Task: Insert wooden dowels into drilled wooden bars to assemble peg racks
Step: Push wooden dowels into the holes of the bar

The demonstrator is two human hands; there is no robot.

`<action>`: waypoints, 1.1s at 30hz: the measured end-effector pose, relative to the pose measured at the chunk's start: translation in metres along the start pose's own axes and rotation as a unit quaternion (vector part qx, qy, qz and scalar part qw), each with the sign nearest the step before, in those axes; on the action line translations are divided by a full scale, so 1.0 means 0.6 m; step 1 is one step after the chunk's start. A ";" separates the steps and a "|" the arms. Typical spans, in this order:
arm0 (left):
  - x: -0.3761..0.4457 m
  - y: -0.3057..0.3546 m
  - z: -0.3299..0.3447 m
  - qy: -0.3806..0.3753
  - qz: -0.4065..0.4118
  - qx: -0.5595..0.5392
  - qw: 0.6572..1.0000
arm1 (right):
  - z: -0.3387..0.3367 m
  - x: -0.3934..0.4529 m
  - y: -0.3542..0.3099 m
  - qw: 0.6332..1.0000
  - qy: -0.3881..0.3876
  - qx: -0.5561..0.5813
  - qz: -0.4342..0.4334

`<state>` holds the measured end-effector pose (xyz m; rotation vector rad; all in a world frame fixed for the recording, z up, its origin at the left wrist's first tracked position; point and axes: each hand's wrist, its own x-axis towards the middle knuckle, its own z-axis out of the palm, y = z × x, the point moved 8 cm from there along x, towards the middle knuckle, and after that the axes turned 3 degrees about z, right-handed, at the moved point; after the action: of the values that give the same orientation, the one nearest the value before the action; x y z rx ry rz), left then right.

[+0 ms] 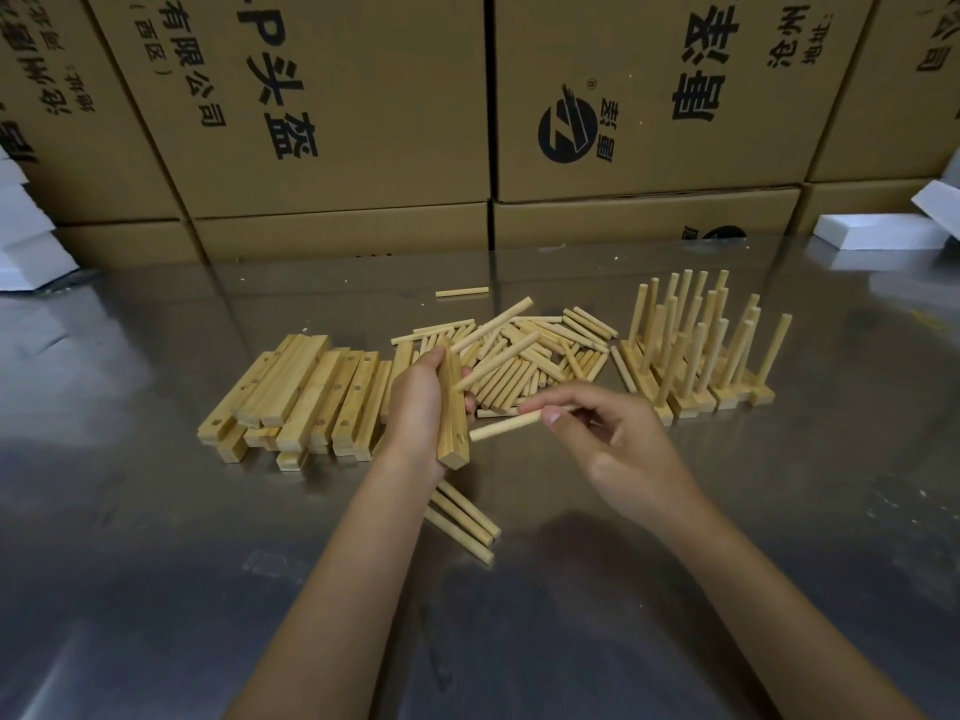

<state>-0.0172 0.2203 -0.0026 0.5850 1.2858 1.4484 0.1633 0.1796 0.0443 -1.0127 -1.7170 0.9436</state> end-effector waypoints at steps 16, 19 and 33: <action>0.001 0.009 0.011 0.004 0.077 0.028 0.997 | 0.023 -0.009 -0.011 0.996 -0.005 -0.033 -0.078; -0.004 0.015 0.011 0.010 0.111 0.033 0.993 | 0.022 -0.013 -0.014 0.994 0.016 -0.051 -0.092; -0.014 0.040 -0.007 0.029 0.111 0.006 0.993 | 0.003 0.003 0.013 0.997 -0.042 -0.059 0.006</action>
<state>-0.0270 0.2145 0.0204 0.7165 1.3075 1.6522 0.1629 0.1842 0.0373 -1.0744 -1.8560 0.9121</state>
